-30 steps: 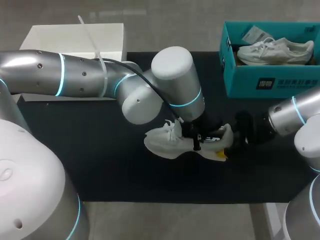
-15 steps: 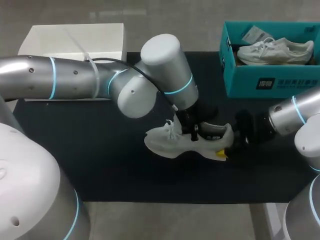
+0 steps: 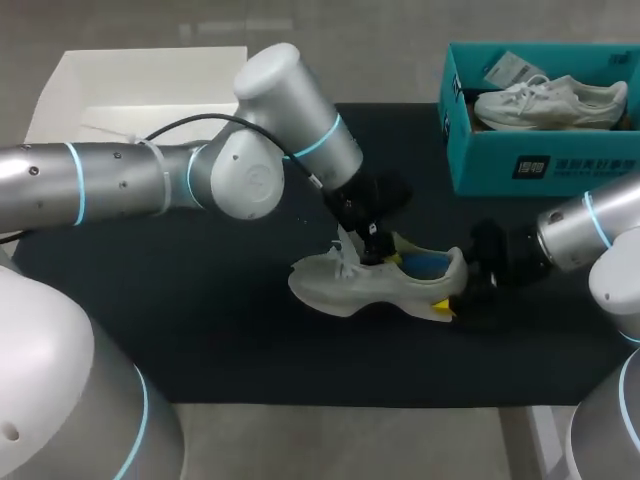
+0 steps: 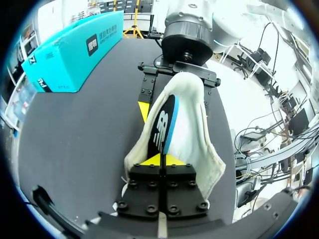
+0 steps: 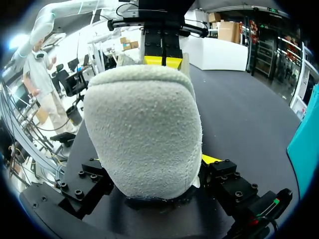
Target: Take the shoe out of the shoebox, open the shoe tongue, remove and reinsert the insole, then place the shoe into the shoebox
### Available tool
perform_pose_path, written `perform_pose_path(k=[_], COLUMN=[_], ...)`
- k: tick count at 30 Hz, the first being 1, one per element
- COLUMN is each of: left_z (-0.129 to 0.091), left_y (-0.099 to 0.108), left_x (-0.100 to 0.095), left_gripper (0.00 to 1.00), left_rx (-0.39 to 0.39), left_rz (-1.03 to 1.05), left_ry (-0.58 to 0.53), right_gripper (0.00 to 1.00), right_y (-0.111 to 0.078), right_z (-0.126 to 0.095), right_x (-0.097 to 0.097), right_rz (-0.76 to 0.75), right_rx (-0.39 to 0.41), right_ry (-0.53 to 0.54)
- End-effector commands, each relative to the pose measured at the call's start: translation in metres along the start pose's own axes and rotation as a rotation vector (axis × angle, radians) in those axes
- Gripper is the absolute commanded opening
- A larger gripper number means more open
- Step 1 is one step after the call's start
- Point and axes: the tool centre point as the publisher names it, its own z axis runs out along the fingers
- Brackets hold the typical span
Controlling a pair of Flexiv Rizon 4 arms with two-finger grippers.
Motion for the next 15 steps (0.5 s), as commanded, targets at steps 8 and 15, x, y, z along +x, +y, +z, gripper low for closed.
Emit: perform_pose_path(k=[8, 15], left_z=[-0.030, -0.041], left_y=[-0.002, -0.018], left_x=[0.013, 0.021], left_gripper=[0.00, 0.00], left_rx=[0.157, 0.255], left_rz=[0.033, 0.041], left_ry=[0.129, 0.181], right_gripper=[0.00, 0.00], right_y=[-0.002, -0.002], right_z=[0.003, 0.003], right_x=[0.001, 0.001], right_rz=[-0.001, -0.001], right_rx=[0.003, 0.003], right_ry=[-0.001, -0.001])
